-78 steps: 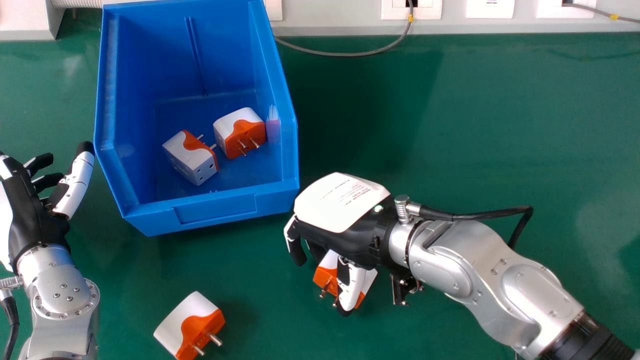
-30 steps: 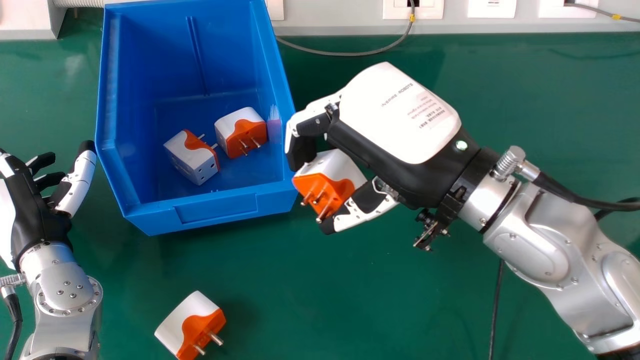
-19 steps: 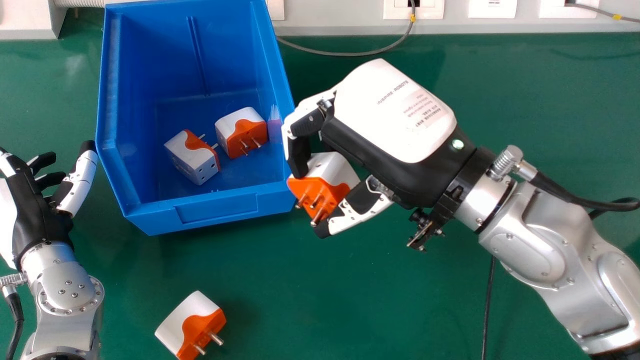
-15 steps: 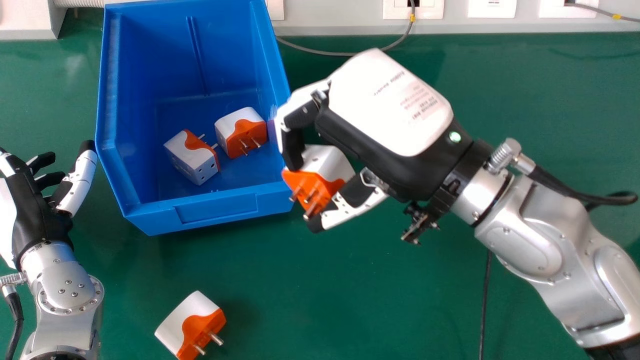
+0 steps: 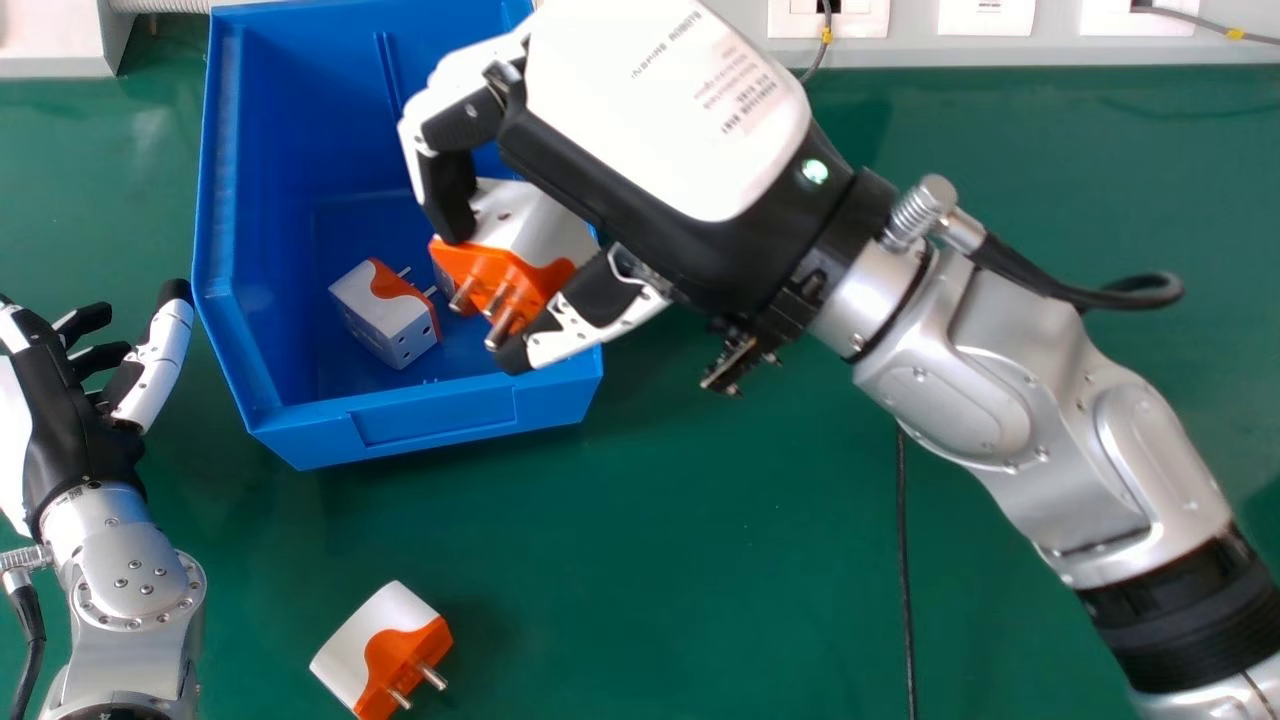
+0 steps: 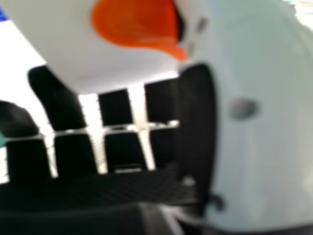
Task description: Pick all objects and put in blue box
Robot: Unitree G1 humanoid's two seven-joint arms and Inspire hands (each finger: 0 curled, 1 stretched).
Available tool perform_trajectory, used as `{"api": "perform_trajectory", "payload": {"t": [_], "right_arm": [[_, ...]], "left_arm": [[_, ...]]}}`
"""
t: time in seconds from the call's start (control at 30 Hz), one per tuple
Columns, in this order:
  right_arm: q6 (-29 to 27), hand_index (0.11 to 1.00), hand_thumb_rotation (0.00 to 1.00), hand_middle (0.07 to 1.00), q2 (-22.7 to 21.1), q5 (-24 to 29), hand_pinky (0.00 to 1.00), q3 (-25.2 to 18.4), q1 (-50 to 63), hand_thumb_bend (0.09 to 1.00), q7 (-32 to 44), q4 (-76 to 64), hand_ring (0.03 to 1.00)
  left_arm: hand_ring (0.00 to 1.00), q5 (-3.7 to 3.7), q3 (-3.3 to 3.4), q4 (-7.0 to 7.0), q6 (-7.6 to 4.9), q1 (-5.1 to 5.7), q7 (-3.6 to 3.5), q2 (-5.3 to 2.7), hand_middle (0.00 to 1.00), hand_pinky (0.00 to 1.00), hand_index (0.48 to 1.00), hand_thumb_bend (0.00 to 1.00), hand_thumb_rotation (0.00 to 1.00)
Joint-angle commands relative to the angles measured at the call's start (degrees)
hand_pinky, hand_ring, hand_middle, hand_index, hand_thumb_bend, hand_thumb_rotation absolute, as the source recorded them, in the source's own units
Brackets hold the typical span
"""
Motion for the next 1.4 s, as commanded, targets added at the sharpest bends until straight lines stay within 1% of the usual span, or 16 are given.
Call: {"api": "perform_trajectory", "payload": {"t": [0.0, 0.1, 0.3, 0.43, 0.5, 0.53, 0.6, 0.63, 0.73, 0.77, 0.87, 0.97, 1.0, 1.1, 1.23, 1.37], "right_arm": [[-1.43, 0.326, 0.0, 0.471, 0.87, 1.34, 0.16, -0.17, -3.21, 0.556, -1.74, 0.67, 0.237], [-2.94, 0.298, 0.0, 0.47, 1.83, 2.09, 0.15, -0.07, -5.0, 0.557, -2.6, 3.68, 0.224], [-2.59, 0.269, 0.0, 0.471, 3.06, -0.07, 0.12, 0.09, -6.77, 0.558, -4.29, 6.34, 0.197], [-1.4, 0.314, 0.0, 0.475, 3.52, -0.99, 0.15, 0.35, -6.97, 0.556, -4.36, 6.12, 0.253], [-0.72, 0.325, 0.0, 0.475, 4.06, -1.94, 0.16, 0.81, -7.87, 0.556, -4.93, 7.6, 0.263], [-0.38, 0.353, 0.0, 0.48, 4.36, -2.5, 0.17, 1.08, -8.48, 0.55, -5.41, 8.68, 0.276], [0.31, 0.353, 0.0, 0.48, 5.0, -3.18, 0.17, 1.51, -9.86, 0.55, -6.18, 11.24, 0.276], [0.8, 0.379, 0.0, 0.492, 5.35, -3.46, 0.19, 1.72, -10.65, 0.542, -6.61, 12.6, 0.295], [1.58, 0.379, 0.0, 0.492, 6.3, -4.02, 0.19, 2.37, -13.24, 0.542, -8.04, 17.15, 0.295], [1.59, 0.387, 0.0, 0.511, 6.52, -4.11, 0.23, 2.55, -13.97, 0.531, -8.47, 18.49, 0.326], [1.23, 0.404, 0.0, 0.522, 7.24, -4.14, 0.24, 3.24, -16.5, 0.523, -9.89, 23.62, 0.349], [0.55, 0.404, 0.0, 0.522, 8.15, -4.37, 0.24, 4.4, -19.43, 0.523, -12.15, 30.32, 0.349], [0.41, 0.426, 0.0, 0.523, 8.4, -4.63, 0.26, 4.88, -20.3, 0.517, -13.11, 32.32, 0.362], [1.04, 0.426, 0.0, 0.523, 8.98, -6.56, 0.26, 6.85, -22.54, 0.517, -16.68, 37.38, 0.362], [1.2, 0.439, 0.0, 0.529, 8.85, -7.1, 0.26, 7.96, -23.25, 0.511, -18.18, 39.17, 0.374], [0.93, 0.455, 0.0, 0.543, 8.43, -6.1, 0.27, 7.87, -23.02, 0.503, -17.68, 37.98, 0.399]], "left_arm": [[0.73, -0.12, -0.02, 0.37, 0.57, 0.28, -0.57, -0.51, 0.81, 0.59, 0.865, 0.63, 0.53], [0.74, -0.15, 0.08, 0.49, 0.53, 0.26, -0.66, -0.5, 0.81, 0.59, 0.865, 0.63, 0.53], [0.74, -0.18, 0.26, 0.58, 0.85, 0.1, -0.61, -0.64, 0.81, 0.59, 0.865, 0.63, 0.53], [0.74, -0.25, 0.33, 0.44, 0.94, 0.1, -0.61, -0.7, 0.81, 0.59, 0.865, 0.63, 0.53], [0.74, -0.28, 0.34, 0.46, 1.05, 0.0, -0.68, -0.67, 0.81, 0.59, 0.865, 0.63, 0.53], [0.74, -0.25, 0.31, 0.46, 1.07, -0.03, -0.67, -0.65, 0.81, 0.59, 0.865, 0.63, 0.53], [0.74, -0.19, 0.26, 0.54, 1.04, -0.03, -0.63, -0.58, 0.81, 0.59, 0.865, 0.63, 0.53], [0.74, -0.22, 0.27, 0.58, 0.99, 0.0, -0.63, -0.58, 0.81, 0.59, 0.865, 0.63, 0.53], [0.74, -0.37, 0.33, 0.54, 0.8, 0.04, -0.72, -0.68, 0.81, 0.59, 0.865, 0.63, 0.53], [0.74, -0.39, 0.32, 0.56, 0.79, 0.0, -0.74, -0.68, 0.81, 0.59, 0.864, 0.63, 0.53], [0.74, -0.48, 0.38, 0.81, 0.73, -0.1, -0.78, -0.65, 0.81, 0.59, 0.864, 0.63, 0.54], [0.74, -0.32, 0.28, 0.7, 0.72, 0.06, -0.61, -0.75, 0.81, 0.59, 0.864, 0.63, 0.54], [0.74, -0.27, 0.25, 0.61, 0.74, 0.12, -0.55, -0.78, 0.81, 0.59, 0.865, 0.63, 0.54], [0.74, -0.27, 0.25, 0.48, 0.79, 0.2, -0.49, -0.83, 0.81, 0.59, 0.865, 0.63, 0.54], [0.74, -0.2, 0.19, -0.08, 1.02, 0.46, -0.23, -1.0, 0.81, 0.59, 0.865, 0.63, 0.54], [0.74, -0.29, 0.23, 0.22, 0.86, 0.38, -0.35, -0.97, 0.81, 0.59, 0.865, 0.63, 0.54]]}}
